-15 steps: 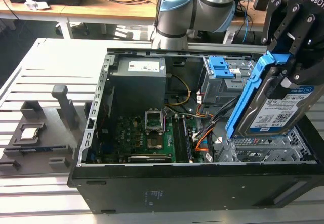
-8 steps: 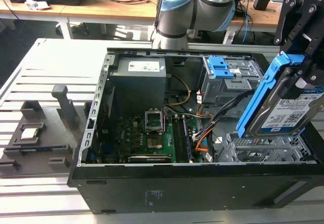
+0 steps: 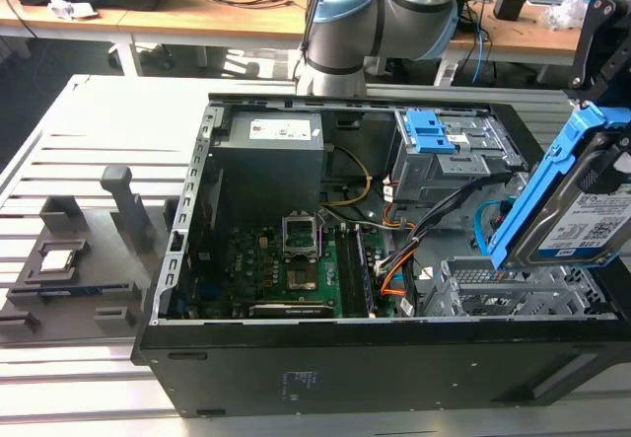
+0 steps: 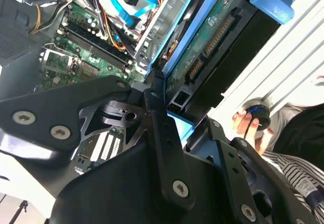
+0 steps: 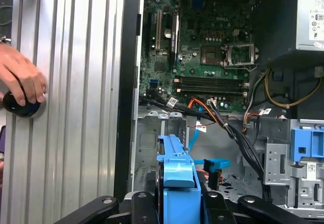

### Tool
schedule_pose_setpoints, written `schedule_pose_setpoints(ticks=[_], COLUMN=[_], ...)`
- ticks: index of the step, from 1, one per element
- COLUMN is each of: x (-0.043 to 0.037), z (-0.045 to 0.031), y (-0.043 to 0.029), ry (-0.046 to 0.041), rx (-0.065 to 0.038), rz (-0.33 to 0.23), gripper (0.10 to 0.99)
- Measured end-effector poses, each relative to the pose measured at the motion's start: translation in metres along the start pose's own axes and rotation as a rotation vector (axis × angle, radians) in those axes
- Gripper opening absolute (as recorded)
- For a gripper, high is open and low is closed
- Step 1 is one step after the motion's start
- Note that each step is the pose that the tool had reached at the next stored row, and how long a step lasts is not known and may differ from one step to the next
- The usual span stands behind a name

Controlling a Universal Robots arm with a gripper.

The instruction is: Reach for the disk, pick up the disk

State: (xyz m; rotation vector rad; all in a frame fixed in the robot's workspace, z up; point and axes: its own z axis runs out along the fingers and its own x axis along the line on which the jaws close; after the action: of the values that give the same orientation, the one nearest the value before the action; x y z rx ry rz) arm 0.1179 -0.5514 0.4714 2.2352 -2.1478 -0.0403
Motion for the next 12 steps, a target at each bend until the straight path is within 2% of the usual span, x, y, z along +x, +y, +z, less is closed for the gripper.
schedule_pose_setpoints(ticks=[12], x=[0.0001], z=[0.0055], y=[-0.0031], ry=[0.0003], rx=[0.0], rz=[0.0], gripper=[0.369])
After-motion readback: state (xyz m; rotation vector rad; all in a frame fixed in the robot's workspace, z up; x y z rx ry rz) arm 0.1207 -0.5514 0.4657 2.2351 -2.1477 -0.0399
